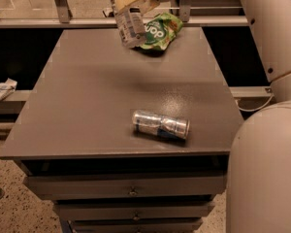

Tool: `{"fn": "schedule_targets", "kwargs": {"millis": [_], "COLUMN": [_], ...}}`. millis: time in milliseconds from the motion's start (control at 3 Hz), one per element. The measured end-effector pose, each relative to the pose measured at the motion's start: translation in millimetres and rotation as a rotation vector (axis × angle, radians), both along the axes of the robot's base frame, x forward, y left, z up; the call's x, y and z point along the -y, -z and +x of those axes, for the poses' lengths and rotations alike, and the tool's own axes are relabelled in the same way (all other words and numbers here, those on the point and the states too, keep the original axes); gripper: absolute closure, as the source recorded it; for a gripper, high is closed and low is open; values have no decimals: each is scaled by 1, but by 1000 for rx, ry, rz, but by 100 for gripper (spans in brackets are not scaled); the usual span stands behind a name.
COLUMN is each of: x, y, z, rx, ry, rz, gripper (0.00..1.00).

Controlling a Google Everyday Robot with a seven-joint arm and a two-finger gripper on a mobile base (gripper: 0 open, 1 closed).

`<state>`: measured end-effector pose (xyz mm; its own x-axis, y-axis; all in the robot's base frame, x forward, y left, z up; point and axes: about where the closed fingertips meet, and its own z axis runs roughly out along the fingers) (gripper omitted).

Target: Place blue plastic bottle upright

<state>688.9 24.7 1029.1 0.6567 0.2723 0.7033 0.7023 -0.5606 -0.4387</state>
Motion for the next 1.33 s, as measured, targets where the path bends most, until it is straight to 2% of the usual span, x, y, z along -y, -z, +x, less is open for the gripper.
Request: {"fn": "schedule_targets", "kwargs": {"millis": [333, 667, 1000, 1333], "x": [0, -11, -13, -7], "y": [-1, -16, -15, 6], "z": [0, -5, -3, -3], "rx": [5, 143, 263, 380], "ry": [-3, -94, -185, -323], "rz": [-1, -37, 2, 120], "gripper": [100, 100, 100, 100]}}
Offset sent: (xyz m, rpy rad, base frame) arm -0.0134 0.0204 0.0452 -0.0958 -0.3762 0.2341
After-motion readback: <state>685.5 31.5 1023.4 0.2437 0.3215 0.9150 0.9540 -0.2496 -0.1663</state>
